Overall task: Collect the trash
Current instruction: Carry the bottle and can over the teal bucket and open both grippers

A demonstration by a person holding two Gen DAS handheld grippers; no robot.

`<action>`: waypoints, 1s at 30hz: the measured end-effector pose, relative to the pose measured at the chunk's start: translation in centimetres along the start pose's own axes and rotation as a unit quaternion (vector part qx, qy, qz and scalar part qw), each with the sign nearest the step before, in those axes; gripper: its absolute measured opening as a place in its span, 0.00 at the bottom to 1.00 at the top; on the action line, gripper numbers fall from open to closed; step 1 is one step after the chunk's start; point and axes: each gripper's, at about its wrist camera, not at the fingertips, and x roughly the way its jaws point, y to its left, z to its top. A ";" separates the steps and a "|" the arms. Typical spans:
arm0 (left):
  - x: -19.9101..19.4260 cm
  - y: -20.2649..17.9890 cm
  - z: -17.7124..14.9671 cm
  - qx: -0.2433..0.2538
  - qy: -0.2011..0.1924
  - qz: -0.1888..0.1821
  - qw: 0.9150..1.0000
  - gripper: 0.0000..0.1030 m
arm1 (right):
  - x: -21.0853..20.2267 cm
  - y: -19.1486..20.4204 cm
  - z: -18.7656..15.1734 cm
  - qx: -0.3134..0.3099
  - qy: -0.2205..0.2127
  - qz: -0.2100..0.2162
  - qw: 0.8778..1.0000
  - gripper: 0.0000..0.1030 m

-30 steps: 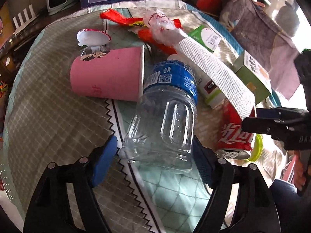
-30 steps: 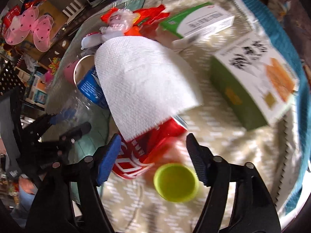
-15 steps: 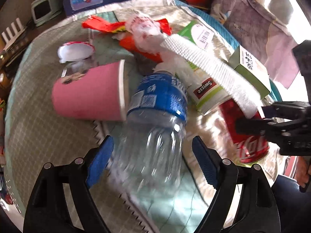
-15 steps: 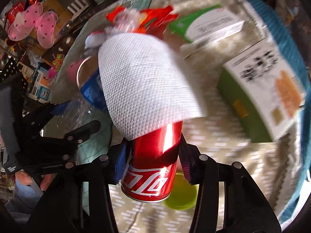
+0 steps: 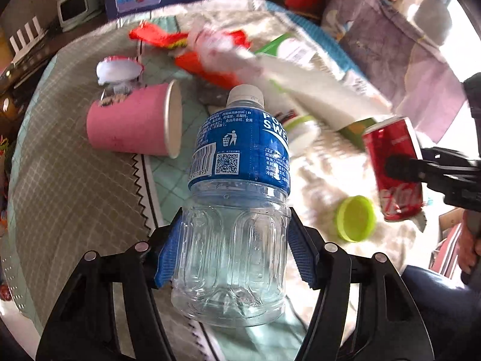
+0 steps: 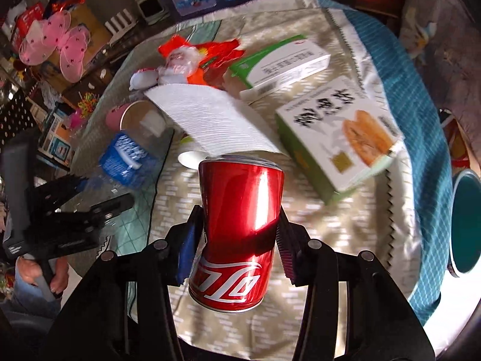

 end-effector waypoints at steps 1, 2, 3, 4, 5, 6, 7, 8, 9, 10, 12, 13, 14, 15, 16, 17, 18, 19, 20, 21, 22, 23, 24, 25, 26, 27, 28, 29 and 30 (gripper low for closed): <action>-0.8 -0.5 0.0 0.002 -0.008 -0.007 1.000 0.63 | -0.4 -0.2 -0.2 0.002 -0.004 0.001 1.000 0.44; -1.6 -1.2 0.0 0.005 -0.016 -0.015 1.000 0.63 | -1.1 -0.6 -0.5 0.002 -0.012 -0.001 1.000 0.44; -2.3 -1.8 0.2 0.009 -0.024 -0.019 0.999 0.63 | -1.8 -0.9 -0.7 0.002 -0.021 -0.007 1.000 0.44; -3.1 -2.7 0.5 0.016 -0.035 -0.024 0.999 0.63 | -2.4 -1.4 -0.9 0.003 -0.028 -0.010 1.000 0.44; -3.8 -3.4 0.5 0.021 -0.043 -0.028 0.998 0.63 | -3.2 -2.1 -1.2 0.008 -0.039 -0.014 0.999 0.44; -4.3 -4.3 0.8 0.030 -0.051 -0.031 0.998 0.63 | -4.1 -3.0 -1.5 0.014 -0.051 -0.021 0.998 0.44; -4.9 -5.6 1.2 0.044 -0.062 -0.035 0.997 0.63 | -5.0 -3.8 -1.9 0.021 -0.061 -0.028 0.997 0.44; -5.2 -6.6 1.5 0.053 -0.068 -0.036 0.996 0.63 | -5.6 -4.6 -2.1 0.029 -0.069 -0.032 0.997 0.44; -5.3 -7.5 1.8 0.061 -0.071 -0.038 0.995 0.63 | -6.5 -5.7 -2.5 0.041 -0.078 -0.037 0.995 0.44; -5.3 -8.9 2.3 0.071 -0.073 -0.045 0.994 0.63 | -7.1 -6.6 -2.8 0.049 -0.084 -0.042 0.994 0.44; -5.1 -10.5 3.1 0.084 -0.076 -0.057 0.992 0.63 | -8.5 -8.8 -3.6 0.067 -0.101 -0.063 0.991 0.44; -4.8 -11.5 3.6 0.092 -0.077 -0.063 0.991 0.63 | -9.1 -9.8 -4.0 0.075 -0.107 -0.072 0.989 0.44; -4.5 -12.9 4.2 0.105 -0.080 -0.070 0.989 0.63 | -9.9 -11.2 -4.5 0.087 -0.113 -0.083 0.986 0.44; -4.2 -14.1 4.6 0.116 -0.081 -0.075 0.987 0.63 | -10.6 -12.3 -4.9 0.095 -0.117 -0.093 0.984 0.44; -3.9 -15.3 4.9 0.127 -0.081 -0.081 0.985 0.63 | -11.6 -14.0 -5.4 0.108 -0.125 -0.113 0.980 0.44; -3.3 -16.9 5.5 0.140 -0.081 -0.089 0.983 0.63 | -12.5 -15.4 -5.9 0.122 -0.130 -0.125 0.976 0.44; -2.6 -18.3 6.1 0.149 -0.077 -0.096 0.981 0.63 | -13.3 -16.9 -6.4 0.137 -0.134 -0.135 0.972 0.44; -1.6 -20.1 6.9 0.159 -0.069 -0.106 0.979 0.63 | -13.6 -18.0 -6.5 0.147 -0.137 -0.141 0.969 0.44; -0.8 -21.6 7.2 0.168 -0.063 -0.113 0.977 0.63 | -14.2 -19.6 -6.9 0.161 -0.141 -0.153 0.965 0.44; -0.1 -23.2 7.6 0.177 -0.058 -0.121 0.975 0.63 | -15.0 -21.5 -7.5 0.177 -0.144 -0.167 0.959 0.44; 0.7 -24.9 7.9 0.189 -0.051 -0.131 0.972 0.63 | -15.6 -23.2 -7.9 0.189 -0.146 -0.174 0.955 0.44; 1.5 -26.6 8.2 0.201 -0.044 -0.139 0.969 0.63 | -16.0 -24.6 -8.3 0.199 -0.147 -0.179 0.952 0.44; 2.5 -28.2 8.6 0.211 -0.035 -0.145 0.966 0.63 | -16.2 -25.7 -8.5 0.207 -0.147 -0.184 0.950 0.44; 3.7 -30.2 9.1 0.222 -0.023 -0.155 0.962 0.63 | -16.5 -26.9 -8.8 0.216 -0.148 -0.190 0.946 0.44; 4.6 -31.6 9.4 0.230 -0.015 -0.161 0.960 0.63 | -16.7 -28.5 -9.2 0.229 -0.149 -0.195 0.942 0.44; 5.5 -32.9 9.8 0.237 -0.009 -0.164 0.958 0.63 | -16.7 -29.9 -9.4 0.240 -0.149 -0.198 0.939 0.44; 6.8 -34.8 10.3 0.244 0.000 -0.164 0.956 0.63 | -16.7 -30.9 -9.6 0.249 -0.150 -0.200 0.936 0.44; 7.7 -36.1 10.6 0.248 0.009 -0.166 0.954 0.63 | -16.8 -32.5 -9.9 0.262 -0.150 -0.200 0.932 0.44; 8.8 -37.4 11.0 0.253 0.018 -0.169 0.952 0.63 | -16.8 -33.7 -10.1 0.272 -0.150 -0.200 0.929 0.44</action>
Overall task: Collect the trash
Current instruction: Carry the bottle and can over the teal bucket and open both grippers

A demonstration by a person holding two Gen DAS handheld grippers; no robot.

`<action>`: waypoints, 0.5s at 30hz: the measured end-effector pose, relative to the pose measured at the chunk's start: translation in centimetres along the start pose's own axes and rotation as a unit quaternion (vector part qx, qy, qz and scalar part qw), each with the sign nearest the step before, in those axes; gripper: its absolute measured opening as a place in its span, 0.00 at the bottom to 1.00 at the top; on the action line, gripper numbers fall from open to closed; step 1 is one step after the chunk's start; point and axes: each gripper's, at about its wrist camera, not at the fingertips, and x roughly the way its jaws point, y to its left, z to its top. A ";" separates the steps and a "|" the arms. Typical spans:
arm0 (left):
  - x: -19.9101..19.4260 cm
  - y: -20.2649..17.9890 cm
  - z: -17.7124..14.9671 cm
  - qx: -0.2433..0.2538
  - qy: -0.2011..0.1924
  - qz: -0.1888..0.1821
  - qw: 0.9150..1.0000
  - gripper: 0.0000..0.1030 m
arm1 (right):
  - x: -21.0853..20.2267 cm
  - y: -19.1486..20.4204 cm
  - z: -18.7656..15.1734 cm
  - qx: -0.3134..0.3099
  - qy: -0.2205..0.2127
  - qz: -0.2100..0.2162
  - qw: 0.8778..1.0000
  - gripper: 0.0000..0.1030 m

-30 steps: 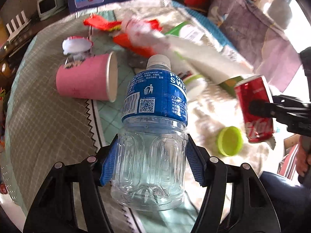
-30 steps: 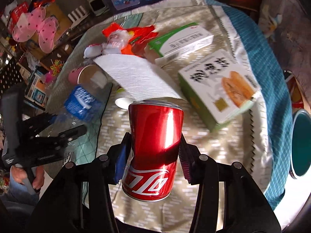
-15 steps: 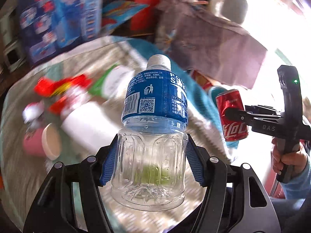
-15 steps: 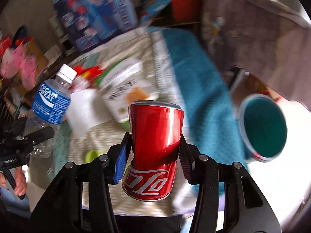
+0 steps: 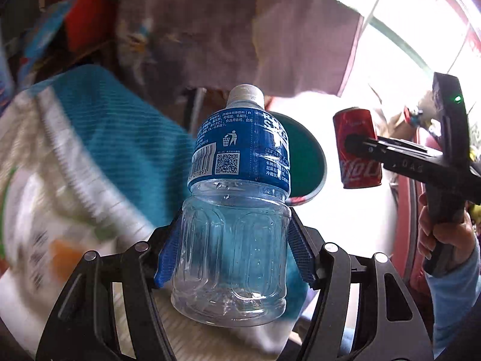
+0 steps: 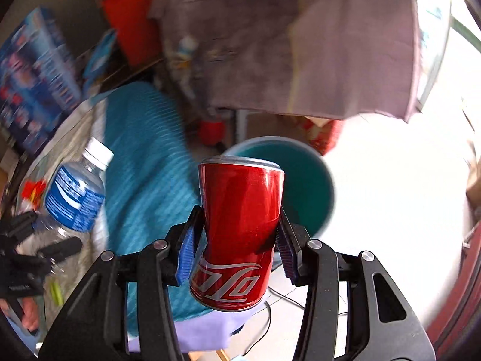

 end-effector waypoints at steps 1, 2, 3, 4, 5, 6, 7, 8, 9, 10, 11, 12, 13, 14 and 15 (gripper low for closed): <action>1.2 -0.4 0.7 0.004 0.008 -0.005 1.000 0.63 | 0.5 -0.7 0.3 0.005 0.002 -0.002 1.000 0.44; 2.6 -1.2 1.6 0.011 0.015 -0.007 1.000 0.63 | 1.1 -1.7 0.7 0.011 0.004 -0.007 1.000 0.44; 3.8 -1.8 2.2 0.015 0.021 -0.008 1.000 0.63 | 1.8 -2.5 1.0 0.017 0.009 -0.010 1.000 0.44; 5.4 -2.4 3.1 0.019 0.030 -0.012 0.999 0.63 | 2.5 -3.2 1.3 0.021 0.013 -0.014 1.000 0.44; 6.4 -2.5 3.4 0.020 0.035 -0.016 0.999 0.63 | 3.0 -3.8 1.6 0.024 0.017 -0.016 0.999 0.44; 7.5 -2.7 4.0 0.018 0.042 -0.021 0.999 0.63 | 3.6 -4.4 1.8 0.028 0.021 -0.018 0.999 0.44; 8.5 -2.9 4.3 0.016 0.048 -0.026 0.998 0.63 | 4.2 -4.9 1.9 0.032 0.025 -0.019 0.999 0.44; 9.9 -2.9 4.9 0.015 0.059 -0.031 0.998 0.63 | 4.8 -5.5 2.0 0.037 0.030 -0.020 0.999 0.44; 11.0 -3.1 5.2 0.016 0.067 -0.033 0.997 0.63 | 5.4 -5.9 2.0 0.040 0.036 -0.020 0.998 0.44; 12.2 -3.4 5.6 0.020 0.076 -0.032 0.996 0.63 | 5.8 -6.2 2.0 0.042 0.041 -0.020 0.998 0.44; 12.8 -3.5 5.7 0.022 0.080 -0.031 0.996 0.64 | 6.3 -6.5 1.9 0.044 0.047 -0.021 0.998 0.44; 13.7 -3.6 6.0 0.024 0.086 -0.029 0.996 0.64 | 6.7 -6.7 1.9 0.044 0.051 -0.022 0.997 0.44; 14.4 -3.7 6.1 0.023 0.091 -0.027 0.995 0.64 | 7.1 -6.9 1.9 0.045 0.055 -0.023 0.997 0.44; 14.7 -3.8 6.3 0.022 0.093 -0.025 0.995 0.64 | 7.6 -7.2 1.9 0.046 0.060 -0.025 0.997 0.44; 15.0 -4.1 6.5 0.021 0.094 -0.022 0.995 0.65 | 7.9 -7.4 1.9 0.048 0.064 -0.025 0.996 0.44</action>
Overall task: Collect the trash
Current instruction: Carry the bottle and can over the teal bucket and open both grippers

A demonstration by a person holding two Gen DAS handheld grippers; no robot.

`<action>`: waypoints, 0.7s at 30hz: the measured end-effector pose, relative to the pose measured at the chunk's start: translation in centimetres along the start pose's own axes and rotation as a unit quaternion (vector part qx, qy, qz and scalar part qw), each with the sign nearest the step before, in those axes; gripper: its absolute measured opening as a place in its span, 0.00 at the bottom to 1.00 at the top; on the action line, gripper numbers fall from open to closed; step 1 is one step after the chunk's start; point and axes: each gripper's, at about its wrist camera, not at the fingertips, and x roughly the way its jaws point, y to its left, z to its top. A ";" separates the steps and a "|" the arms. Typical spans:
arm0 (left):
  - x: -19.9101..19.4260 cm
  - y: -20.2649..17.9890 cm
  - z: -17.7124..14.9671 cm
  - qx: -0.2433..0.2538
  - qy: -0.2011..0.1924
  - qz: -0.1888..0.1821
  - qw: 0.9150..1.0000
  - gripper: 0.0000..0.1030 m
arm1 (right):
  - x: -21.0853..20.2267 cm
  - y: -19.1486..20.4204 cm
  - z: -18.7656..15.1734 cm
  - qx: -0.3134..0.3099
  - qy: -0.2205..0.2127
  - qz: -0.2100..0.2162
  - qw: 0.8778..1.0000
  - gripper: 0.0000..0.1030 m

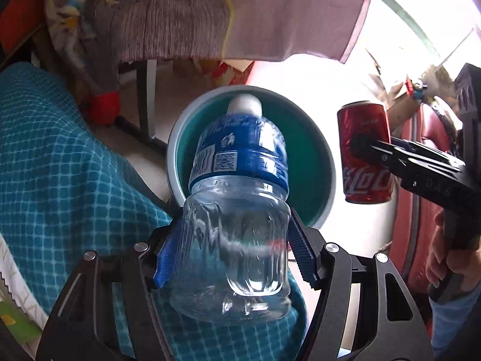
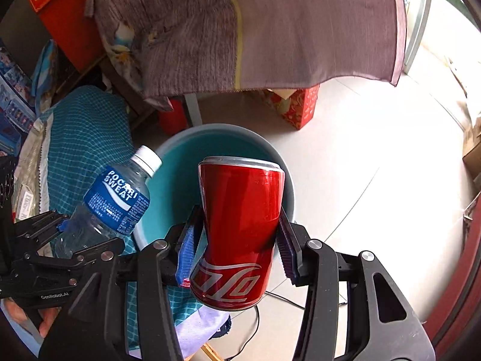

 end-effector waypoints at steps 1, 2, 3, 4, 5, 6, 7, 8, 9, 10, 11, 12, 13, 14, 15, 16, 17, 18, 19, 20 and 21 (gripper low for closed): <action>0.3 0.0 0.2 -0.001 0.001 0.002 1.000 0.65 | 0.2 -0.2 0.1 0.001 0.003 0.000 1.000 0.44; 0.4 0.1 0.4 -0.002 0.002 0.001 1.000 0.65 | 0.5 -0.2 0.1 0.001 0.007 0.001 1.000 0.44; 0.6 0.1 0.5 -0.003 0.004 0.001 1.000 0.65 | 0.7 -0.2 0.2 -0.001 0.009 0.001 1.000 0.44; 0.8 0.0 0.8 -0.006 0.003 0.000 1.000 0.65 | 0.7 -0.2 0.3 -0.001 0.009 0.001 1.000 0.44; 0.6 0.2 0.6 -0.009 0.001 -0.001 1.000 0.65 | 0.8 -0.1 0.4 -0.002 0.010 0.001 1.000 0.44; 0.4 0.5 0.5 -0.010 0.001 -0.002 1.000 0.65 | 0.8 0.0 0.5 -0.003 0.010 0.003 1.000 0.44; 0.3 0.5 0.4 -0.011 0.000 -0.002 1.000 0.65 | 0.8 0.0 0.6 -0.004 0.011 0.004 1.000 0.44; 0.1 0.8 0.2 -0.013 0.000 -0.001 1.000 0.65 | 0.9 0.2 0.6 -0.007 0.012 0.005 1.000 0.44; -0.1 1.1 0.0 -0.015 -0.002 0.001 1.000 0.65 | 0.9 0.3 0.5 -0.009 0.014 0.008 1.000 0.44; -0.4 1.3 -0.2 -0.019 -0.005 0.003 1.000 0.65 | 1.0 0.5 0.5 -0.011 0.016 0.009 1.000 0.44; -0.9 1.5 -0.5 -0.022 -0.007 0.004 1.000 0.65 | 1.1 0.8 0.5 -0.015 0.018 0.009 1.000 0.44; -1.3 1.6 -0.9 -0.023 -0.011 0.003 1.000 0.65 | 1.2 1.0 0.4 -0.017 0.020 0.011 1.000 0.44; -1.7 1.7 -1.2 -0.024 -0.014 0.004 1.000 0.66 | 1.5 1.3 0.3 -0.018 0.026 0.014 0.999 0.44; -2.2 1.9 -1.7 -0.024 -0.018 0.009 1.000 0.68 | 1.9 1.5 0.2 -0.018 0.032 0.017 0.999 0.44; -2.4 2.0 -1.8 -0.025 -0.021 0.013 0.999 0.73 | 2.0 1.6 0.0 -0.019 0.035 0.019 0.999 0.44; -2.9 2.2 -2.3 -0.027 -0.028 0.020 0.999 0.79 | 2.3 1.8 -0.1 -0.021 0.039 0.021 0.999 0.45; -3.3 2.4 -2.7 -0.030 -0.032 0.024 0.999 0.83 | 2.4 2.2 -0.3 -0.022 0.044 0.024 0.998 0.45; -3.6 2.7 -3.0 -0.033 -0.035 0.028 0.998 0.84 | 2.5 2.5 -0.5 -0.022 0.047 0.027 0.998 0.45; -4.0 3.0 -3.5 -0.037 -0.037 0.029 0.998 0.85 | 2.5 2.7 -0.6 -0.021 0.048 0.030 0.998 0.50; -4.2 3.2 -3.8 -0.038 -0.038 0.029 0.998 0.86 | 2.4 3.0 -0.6 -0.020 0.046 0.030 0.998 0.60; -4.4 3.4 -4.2 -0.039 -0.040 0.030 0.998 0.86 | 2.2 3.1 -0.7 -0.021 0.041 0.029 0.999 0.62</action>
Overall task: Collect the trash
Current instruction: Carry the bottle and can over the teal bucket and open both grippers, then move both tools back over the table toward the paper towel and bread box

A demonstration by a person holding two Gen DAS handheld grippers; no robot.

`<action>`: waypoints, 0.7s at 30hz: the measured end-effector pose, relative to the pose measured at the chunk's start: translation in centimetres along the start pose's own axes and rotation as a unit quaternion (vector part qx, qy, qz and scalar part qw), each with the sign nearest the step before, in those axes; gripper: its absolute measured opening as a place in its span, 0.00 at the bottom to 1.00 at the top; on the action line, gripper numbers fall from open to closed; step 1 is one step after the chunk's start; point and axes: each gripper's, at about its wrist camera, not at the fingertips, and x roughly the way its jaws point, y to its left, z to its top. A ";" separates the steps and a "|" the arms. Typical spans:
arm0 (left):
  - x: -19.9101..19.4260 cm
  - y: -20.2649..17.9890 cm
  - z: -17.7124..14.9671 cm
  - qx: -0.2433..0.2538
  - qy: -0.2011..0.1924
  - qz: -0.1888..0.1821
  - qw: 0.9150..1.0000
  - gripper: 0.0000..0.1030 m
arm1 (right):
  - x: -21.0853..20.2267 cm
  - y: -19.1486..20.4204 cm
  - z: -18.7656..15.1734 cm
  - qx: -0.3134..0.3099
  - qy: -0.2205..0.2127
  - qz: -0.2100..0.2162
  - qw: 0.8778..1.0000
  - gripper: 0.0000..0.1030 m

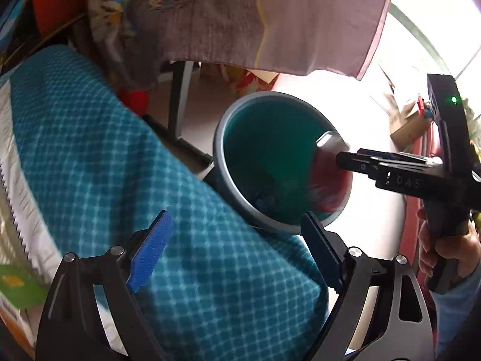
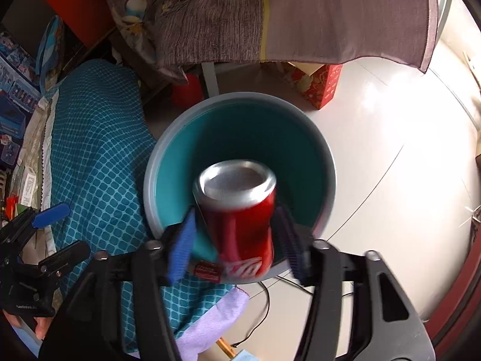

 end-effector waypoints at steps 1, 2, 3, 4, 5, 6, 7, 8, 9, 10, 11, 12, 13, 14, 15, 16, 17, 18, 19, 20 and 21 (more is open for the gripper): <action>-0.3 0.2 -0.3 -0.001 -0.001 0.002 1.000 0.87 | -0.2 0.2 -0.1 -0.002 -0.003 -0.002 1.000 0.62; -0.6 0.6 -0.7 -0.003 -0.002 0.005 1.000 0.88 | -0.5 0.5 -0.2 -0.001 -0.004 -0.002 1.000 0.62; -0.9 0.8 -0.9 -0.004 -0.004 0.006 1.000 0.88 | -0.6 0.7 -0.2 -0.001 -0.004 -0.003 1.000 0.63; -1.2 1.1 -1.2 -0.007 -0.005 0.007 1.000 0.88 | -0.8 0.8 -0.4 0.000 -0.005 -0.006 1.000 0.66; -1.5 1.3 -1.4 -0.009 -0.005 0.007 1.000 0.88 | -1.0 1.1 -0.5 -0.001 -0.006 -0.010 1.000 0.70; -1.9 1.6 -1.6 -0.011 -0.006 0.005 1.000 0.88 | -1.2 1.3 -0.6 -0.002 -0.006 -0.011 1.000 0.72; -2.3 1.9 -1.9 -0.014 -0.009 0.002 1.000 0.88 | -1.5 1.4 -0.8 -0.003 -0.007 -0.013 1.000 0.73; -2.8 2.1 -2.2 -0.015 -0.012 0.001 1.000 0.88 | -1.9 1.8 -1.0 -0.004 -0.008 -0.015 1.000 0.74; -3.4 2.4 -2.6 -0.017 -0.016 0.001 1.000 0.88 | -2.2 2.1 -1.1 -0.006 -0.008 -0.016 1.000 0.75; -3.9 2.6 -2.9 -0.017 -0.021 0.001 1.000 0.88 | -2.5 2.5 -1.3 -0.008 -0.009 -0.018 1.000 0.77; -4.7 2.9 -3.4 -0.019 -0.026 0.001 0.999 0.88 | -3.0 3.0 -1.5 -0.012 -0.009 -0.022 1.000 0.79; -5.2 3.1 -3.8 -0.020 -0.029 0.001 0.999 0.88 | -3.3 3.5 -1.7 -0.016 -0.010 -0.026 0.999 0.79; -5.7 3.4 -4.2 -0.021 -0.032 0.001 0.999 0.88 | -3.7 4.1 -1.9 -0.022 -0.013 -0.027 0.999 0.79; -6.5 3.7 -4.8 -0.024 -0.036 0.002 0.999 0.88 | -4.4 5.0 -2.3 -0.030 -0.016 -0.027 0.999 0.79; -7.1 4.0 -5.3 -0.026 -0.040 0.002 0.999 0.88 | -4.8 5.7 -2.6 -0.037 -0.018 -0.027 0.999 0.79; -7.9 4.4 -6.0 -0.028 -0.044 0.004 0.999 0.88 | -5.3 6.7 -3.1 -0.047 -0.019 -0.024 0.998 0.79; -8.4 4.6 -6.5 -0.029 -0.046 0.006 0.998 0.88 | -5.7 7.5 -3.3 -0.054 -0.019 -0.022 0.998 0.79; -9.0 4.9 -7.1 -0.030 -0.050 0.008 0.998 0.88 | -6.2 8.5 -3.7 -0.063 -0.021 -0.021 0.998 0.80; -10.0 5.4 -7.9 -0.031 -0.055 0.015 0.998 0.88 | -6.5 9.1 -4.0 -0.070 -0.023 -0.020 0.997 0.82; -10.6 5.7 -8.6 -0.032 -0.059 0.019 0.998 0.88 | -6.9 10.3 -4.4 -0.081 -0.025 -0.017 0.996 0.83; -11.4 6.1 -9.3 -0.035 -0.065 0.023 0.997 0.89 | -7.3 11.2 -4.7 -0.090 -0.027 -0.014 0.995 0.83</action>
